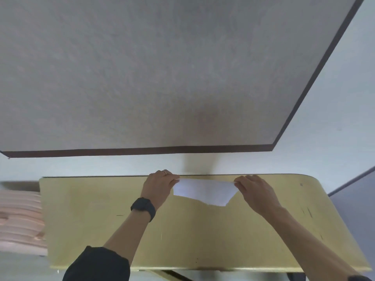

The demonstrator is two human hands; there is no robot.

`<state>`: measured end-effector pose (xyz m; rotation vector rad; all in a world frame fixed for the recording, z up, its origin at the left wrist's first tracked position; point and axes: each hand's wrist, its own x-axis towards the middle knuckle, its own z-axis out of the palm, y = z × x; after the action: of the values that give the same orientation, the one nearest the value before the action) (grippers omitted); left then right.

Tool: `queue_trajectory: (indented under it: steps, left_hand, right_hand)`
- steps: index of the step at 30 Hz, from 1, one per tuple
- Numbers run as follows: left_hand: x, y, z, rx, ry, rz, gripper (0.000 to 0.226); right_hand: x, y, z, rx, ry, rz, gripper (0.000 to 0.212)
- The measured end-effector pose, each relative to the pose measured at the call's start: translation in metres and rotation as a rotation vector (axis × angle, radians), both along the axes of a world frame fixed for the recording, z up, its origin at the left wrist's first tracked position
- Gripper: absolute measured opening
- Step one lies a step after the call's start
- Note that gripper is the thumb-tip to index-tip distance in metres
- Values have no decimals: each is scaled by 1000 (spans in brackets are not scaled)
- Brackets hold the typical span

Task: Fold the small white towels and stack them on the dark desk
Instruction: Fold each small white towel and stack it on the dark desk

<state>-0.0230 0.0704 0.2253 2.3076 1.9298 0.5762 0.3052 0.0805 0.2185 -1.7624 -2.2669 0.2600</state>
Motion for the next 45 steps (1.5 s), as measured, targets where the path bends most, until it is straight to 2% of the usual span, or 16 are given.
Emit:
queue_trajectory:
  steps: [5, 9, 12, 15, 19, 22, 26, 28, 31, 34, 37, 41, 45]
  left_hand:
    - [-14, -2, -13, 58, 83, -25, 8]
    - [-18, -32, -44, -15, 112, -42, 16]
    - [-18, -68, -85, -101, 118, -65, 12]
    - [-15, -111, -125, -260, 118, -74, 29]
    - [-9, -168, -165, -414, 124, -122, 33]
    - [-6, -199, -178, -460, 133, -169, 33]
    - [-7, -210, -180, -533, 110, -155, 26]
    - [-4, -201, -173, -609, -6, -63, 17]
    - [-8, -173, -167, -752, -258, 152, 24]
    - [-11, -137, -171, -725, -495, 325, 12]
    - [-12, -105, -185, -672, -637, 460, 6]
    - [-12, -77, -213, -601, -606, 483, 16]
    - [-11, -70, -236, -619, -528, 486, 20]
  right_hand:
    - [-4, 3, -17, 61, 16, 10, 13]
    - [-9, -24, -58, 67, -8, 31, 6]
    - [-8, -56, -103, -19, -31, 36, 15]
    - [-7, -97, -143, -127, -80, 67, 23]
    - [1, -156, -189, -349, -114, 60, 14]
    - [7, -192, -202, -418, -159, 139, 26]
    - [5, -208, -193, -477, -124, 131, 24]
    - [1, -199, -187, -517, -35, 40, 20]
    - [-8, -167, -176, -581, 187, -154, 12]
    - [-20, -125, -169, -601, 447, -397, 7]
    - [-29, -90, -183, -587, 583, -550, 7]
    - [-38, -61, -210, -531, 633, -636, 7]
    - [-39, -52, -228, -517, 588, -623, 8]
